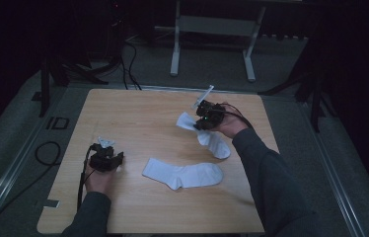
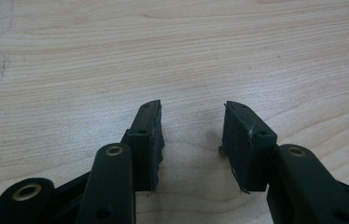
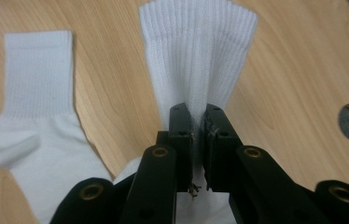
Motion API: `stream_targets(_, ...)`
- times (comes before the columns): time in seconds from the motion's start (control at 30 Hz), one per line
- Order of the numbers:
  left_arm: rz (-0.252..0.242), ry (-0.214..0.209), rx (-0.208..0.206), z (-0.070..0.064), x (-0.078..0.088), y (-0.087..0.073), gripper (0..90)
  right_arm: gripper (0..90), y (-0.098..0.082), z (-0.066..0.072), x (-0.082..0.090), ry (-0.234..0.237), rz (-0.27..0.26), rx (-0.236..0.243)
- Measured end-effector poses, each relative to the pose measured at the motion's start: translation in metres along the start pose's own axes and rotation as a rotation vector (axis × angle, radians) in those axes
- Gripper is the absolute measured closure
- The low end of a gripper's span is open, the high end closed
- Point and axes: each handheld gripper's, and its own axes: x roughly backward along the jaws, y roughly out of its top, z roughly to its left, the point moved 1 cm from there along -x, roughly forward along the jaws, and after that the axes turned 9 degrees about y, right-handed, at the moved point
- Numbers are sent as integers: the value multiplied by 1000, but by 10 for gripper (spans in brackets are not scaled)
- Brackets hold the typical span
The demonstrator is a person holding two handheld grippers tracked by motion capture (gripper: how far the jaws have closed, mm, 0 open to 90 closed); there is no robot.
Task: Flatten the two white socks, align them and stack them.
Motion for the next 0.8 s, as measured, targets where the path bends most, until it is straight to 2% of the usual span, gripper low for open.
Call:
stream_targets(0.37,-2,0,2,0,0,0,577,829,4,15,40,-1,-78,37)
stream_targets(0.8,1,-2,1,0,0,0,577,827,-2,58,70,32,-136,120)
